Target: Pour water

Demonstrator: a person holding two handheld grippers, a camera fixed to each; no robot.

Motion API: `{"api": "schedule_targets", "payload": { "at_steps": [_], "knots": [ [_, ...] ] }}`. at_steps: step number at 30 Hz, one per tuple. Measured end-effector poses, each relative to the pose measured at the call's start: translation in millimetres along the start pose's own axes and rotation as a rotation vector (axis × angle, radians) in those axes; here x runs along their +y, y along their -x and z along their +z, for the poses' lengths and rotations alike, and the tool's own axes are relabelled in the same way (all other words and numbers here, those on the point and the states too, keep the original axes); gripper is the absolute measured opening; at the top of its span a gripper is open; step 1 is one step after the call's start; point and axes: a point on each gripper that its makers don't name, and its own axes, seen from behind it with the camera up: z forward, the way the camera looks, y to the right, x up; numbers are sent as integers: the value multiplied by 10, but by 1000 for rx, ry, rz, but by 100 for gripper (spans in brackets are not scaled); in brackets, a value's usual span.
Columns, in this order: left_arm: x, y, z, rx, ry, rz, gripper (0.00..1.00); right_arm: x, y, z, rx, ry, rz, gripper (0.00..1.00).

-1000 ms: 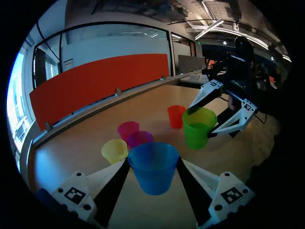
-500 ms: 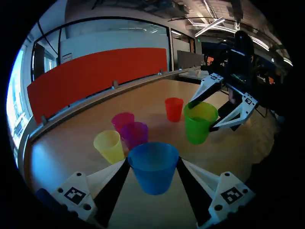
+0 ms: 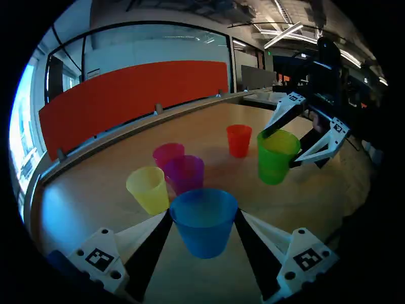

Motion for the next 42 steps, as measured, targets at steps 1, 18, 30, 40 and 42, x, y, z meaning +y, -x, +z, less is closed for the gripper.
{"api": "schedule_targets", "payload": {
  "at_steps": [1,18,30,40,42],
  "knots": [
    [-1,6,12,-1,0,-2,87,3,3,-3,-1,1,0,94],
    [-68,158,137,-32,-7,-22,87,99,141,-80,-23,23,19,94],
    [-63,206,78,-48,-6,-9,88,173,214,-109,-35,36,24,94],
    [-59,271,7,-64,-12,2,88,224,295,-141,-49,48,27,94],
    [-66,293,-5,-70,-11,-5,88,231,303,-145,-50,49,28,94]
  ]
}}
